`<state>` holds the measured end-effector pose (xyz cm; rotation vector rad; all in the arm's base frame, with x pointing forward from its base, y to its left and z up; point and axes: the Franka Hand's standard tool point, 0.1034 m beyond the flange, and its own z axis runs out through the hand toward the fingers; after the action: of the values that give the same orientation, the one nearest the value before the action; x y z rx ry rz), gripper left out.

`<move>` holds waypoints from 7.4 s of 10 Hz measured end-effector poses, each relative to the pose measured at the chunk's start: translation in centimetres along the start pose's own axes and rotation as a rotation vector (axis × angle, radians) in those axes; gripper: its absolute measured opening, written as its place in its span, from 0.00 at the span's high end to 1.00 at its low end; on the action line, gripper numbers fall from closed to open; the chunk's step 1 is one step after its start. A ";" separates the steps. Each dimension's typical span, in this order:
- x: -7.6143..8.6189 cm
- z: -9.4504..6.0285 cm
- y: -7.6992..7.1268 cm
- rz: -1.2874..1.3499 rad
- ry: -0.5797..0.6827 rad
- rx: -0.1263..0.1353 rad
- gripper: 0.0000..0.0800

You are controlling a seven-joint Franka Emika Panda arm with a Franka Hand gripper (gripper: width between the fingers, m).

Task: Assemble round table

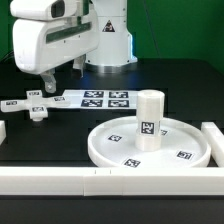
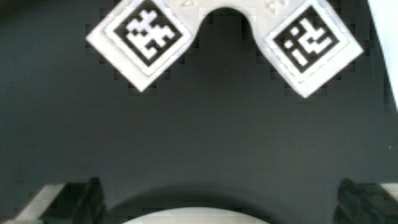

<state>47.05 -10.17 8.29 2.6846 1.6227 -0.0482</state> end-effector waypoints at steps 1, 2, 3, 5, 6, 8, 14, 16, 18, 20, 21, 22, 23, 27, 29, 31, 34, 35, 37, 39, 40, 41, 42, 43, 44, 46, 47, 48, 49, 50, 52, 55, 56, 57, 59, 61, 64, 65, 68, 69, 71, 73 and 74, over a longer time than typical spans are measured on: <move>0.0 0.0 0.0 0.001 0.000 0.001 0.19; -0.1 0.0 0.0 0.001 0.000 0.001 0.19; -0.2 0.1 0.0 -0.003 -0.001 0.000 0.19; -3.0 0.7 -0.1 -0.029 -0.004 -0.007 0.19; -4.7 1.1 -0.1 -0.017 -0.007 -0.002 0.19; -6.2 2.0 -0.2 0.008 -0.013 0.015 0.19; -7.2 3.7 0.2 0.032 -0.020 0.018 0.19; -7.4 4.4 -0.2 0.030 -0.025 0.033 0.19; -7.3 4.7 -0.4 0.029 -0.026 0.038 0.19; -7.3 4.8 -0.5 0.026 -0.027 0.040 0.19; -7.3 4.8 -0.5 0.026 -0.027 0.041 0.19; -7.3 4.9 -0.5 0.026 -0.027 0.042 0.19; -7.4 5.1 -0.6 0.027 -0.029 0.046 0.19; -7.5 5.8 -1.1 0.027 -0.033 0.061 0.19; -7.6 6.1 -1.2 0.028 -0.035 0.067 0.19; -7.6 6.1 -1.2 0.028 -0.035 0.067 0.35; -7.7 6.1 -1.2 0.028 -0.035 0.067 0.44; -7.6 6.1 -1.2 0.026 -0.035 0.067 0.44; -6.4 5.3 -1.5 0.036 -0.036 0.079 0.44; -2.8 2.2 -1.3 0.078 -0.048 0.092 0.44; -1.0 0.9 -1.2 0.120 -0.059 0.109 0.44; 1.6 -1.0 -0.8 0.158 -0.076 0.121 0.44; 4.2 -2.3 -0.6 0.198 -0.080 0.106 0.44; 5.2 -2.5 -0.6 0.190 -0.077 0.099 0.44; 4.9 -2.4 -0.7 0.191 -0.079 0.102 0.44; 4.9 -2.3 -0.6 0.194 -0.079 0.103 0.44; 5.2 -2.6 -0.7 0.201 -0.081 0.105 0.44; 7.0 -3.8 -0.4 0.199 -0.087 0.115 0.44; 9.2 -5.3 0.9 0.180 -0.083 0.122 0.44; 10.8 -6.3 2.1 0.169 -0.083 0.124 0.44; 11.9 -6.5 3.3 0.157 -0.080 0.121 0.44; 11.7 -6.3 2.9 0.158 -0.085 0.128 0.44; 12.2 -6.3 2.7 0.155 -0.075 0.125 0.44; 13.5 -6.5 2.3 0.166 -0.056 0.148 0.44; 16.0 -7.0 3.4 0.200 -0.004 0.179 0.44; 15.9 -6.8 3.4 0.201 -0.005 0.179 0.44; 16.1 -6.5 3.5 0.200 0.032 0.116 0.44; 16.2 -6.3 2.7 0.194 0.039 0.104 0.44; 16.1 -5.4 2.2 0.191 0.042 0.098 0.44; 16.0 -5.1 1.9 0.191 0.038 0.104 0.44; 15.9 -4.8 1.8 0.192 0.035 0.108 0.44; 15.9 -4.6 1.8 0.192 0.034 0.111 0.44; 16.0 -4.6 1.8 0.194 0.034 0.110 0.44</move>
Offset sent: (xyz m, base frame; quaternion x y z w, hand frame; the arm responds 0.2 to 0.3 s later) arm -0.0165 -0.0322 -0.0020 -0.0455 0.0008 -0.0713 0.9964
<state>56.16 3.25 12.42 2.9279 1.3979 -0.0947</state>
